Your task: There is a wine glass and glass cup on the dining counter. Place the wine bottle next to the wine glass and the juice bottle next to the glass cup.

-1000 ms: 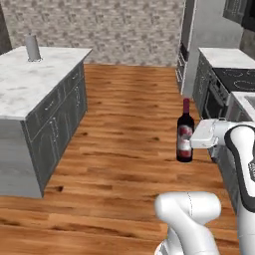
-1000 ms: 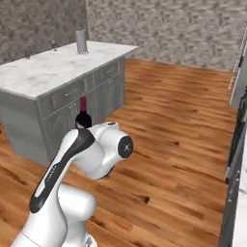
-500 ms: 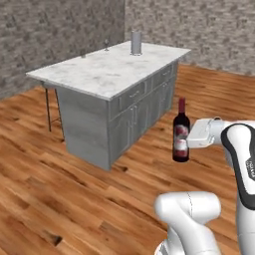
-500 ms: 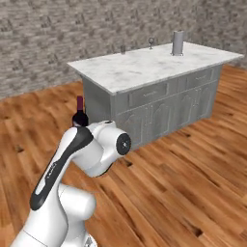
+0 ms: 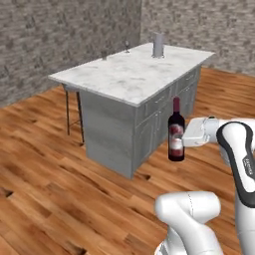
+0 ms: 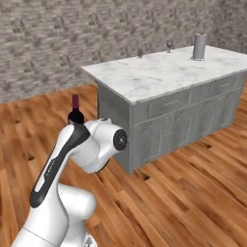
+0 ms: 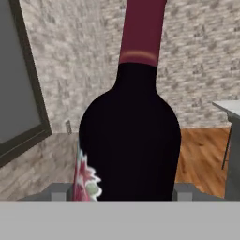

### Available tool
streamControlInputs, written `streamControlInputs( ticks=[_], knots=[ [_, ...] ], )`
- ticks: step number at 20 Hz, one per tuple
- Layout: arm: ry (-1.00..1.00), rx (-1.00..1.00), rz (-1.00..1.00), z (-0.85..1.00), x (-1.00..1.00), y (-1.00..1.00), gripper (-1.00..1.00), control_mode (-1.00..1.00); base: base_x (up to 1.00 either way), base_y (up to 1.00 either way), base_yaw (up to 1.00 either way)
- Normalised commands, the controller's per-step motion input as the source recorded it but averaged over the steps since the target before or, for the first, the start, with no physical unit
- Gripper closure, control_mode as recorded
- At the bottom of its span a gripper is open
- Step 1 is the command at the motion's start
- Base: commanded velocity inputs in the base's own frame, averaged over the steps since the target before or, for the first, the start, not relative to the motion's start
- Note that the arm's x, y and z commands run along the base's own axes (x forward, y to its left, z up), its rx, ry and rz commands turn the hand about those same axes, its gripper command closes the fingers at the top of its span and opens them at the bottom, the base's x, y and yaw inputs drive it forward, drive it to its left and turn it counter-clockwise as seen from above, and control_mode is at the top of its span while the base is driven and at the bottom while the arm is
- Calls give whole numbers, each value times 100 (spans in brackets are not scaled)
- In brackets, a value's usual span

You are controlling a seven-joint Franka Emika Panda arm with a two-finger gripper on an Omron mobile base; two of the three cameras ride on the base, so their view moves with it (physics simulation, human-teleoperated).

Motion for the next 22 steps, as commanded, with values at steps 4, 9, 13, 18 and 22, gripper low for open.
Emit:
streamControlInputs(
  ticks=[4,9,13,18,22],
  knots=[
    [0,0,0,0,0,0,100,100,74,54,-6],
    [0,0,0,0,0,0,100,100,76,55,-5],
    [0,0,0,0,0,0,100,100,72,60,-5],
    [0,0,0,0,0,0,100,100,72,62,-5],
    [0,0,0,0,0,0,100,100,73,60,-7]
  ],
)
